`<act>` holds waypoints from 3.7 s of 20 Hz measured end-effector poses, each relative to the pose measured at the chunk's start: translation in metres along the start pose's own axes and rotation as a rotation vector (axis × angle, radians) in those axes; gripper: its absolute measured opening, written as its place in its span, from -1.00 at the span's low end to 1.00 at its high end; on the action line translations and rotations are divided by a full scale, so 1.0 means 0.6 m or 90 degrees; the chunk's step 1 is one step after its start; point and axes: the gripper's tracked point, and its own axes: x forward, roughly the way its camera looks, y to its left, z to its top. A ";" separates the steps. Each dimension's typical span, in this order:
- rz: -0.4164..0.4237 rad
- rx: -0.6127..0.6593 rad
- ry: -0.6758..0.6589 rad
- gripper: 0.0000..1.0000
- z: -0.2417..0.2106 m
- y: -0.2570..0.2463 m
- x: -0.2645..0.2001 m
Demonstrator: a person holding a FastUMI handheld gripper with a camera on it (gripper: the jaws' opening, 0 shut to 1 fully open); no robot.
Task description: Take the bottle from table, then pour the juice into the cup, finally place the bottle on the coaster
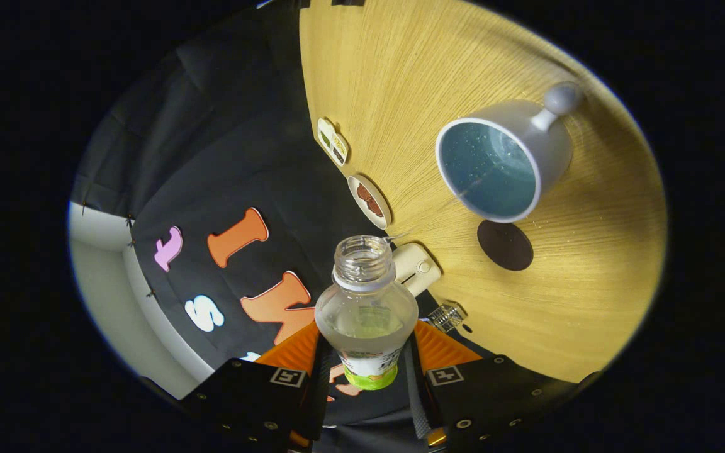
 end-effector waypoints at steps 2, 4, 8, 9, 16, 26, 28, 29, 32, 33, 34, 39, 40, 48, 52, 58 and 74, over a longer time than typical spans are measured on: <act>-0.010 -0.043 -0.002 0.11 -0.001 -0.013 0.000; -0.025 -0.090 -0.008 0.10 0.005 -0.029 0.000; -0.039 -0.199 -0.045 0.10 0.028 -0.037 -0.006; -0.039 -0.234 -0.050 0.10 0.030 -0.037 -0.003; -0.076 -0.510 -0.080 0.10 0.024 -0.035 -0.006; -0.149 -1.007 -0.121 0.11 -0.032 0.003 0.042; -0.182 -1.093 -0.134 0.11 -0.035 -0.005 0.061; -0.191 -1.133 -0.145 0.11 -0.037 -0.004 0.068; -0.194 -1.197 -0.156 0.11 -0.050 -0.012 0.095; -0.203 -1.203 -0.139 0.11 -0.053 -0.029 0.103; -0.220 -1.211 -0.125 0.11 -0.049 -0.046 0.110; -0.257 -1.250 -0.126 0.11 -0.037 -0.076 0.127; -0.265 -1.247 -0.124 0.11 -0.032 -0.082 0.129; -0.284 -1.227 -0.109 0.12 -0.026 -0.102 0.133; -0.300 -1.239 -0.097 0.18 -0.026 -0.115 0.134; -0.307 -1.230 -0.106 0.32 -0.021 -0.113 0.124; -0.165 -1.243 -0.104 0.95 -0.129 -0.016 0.018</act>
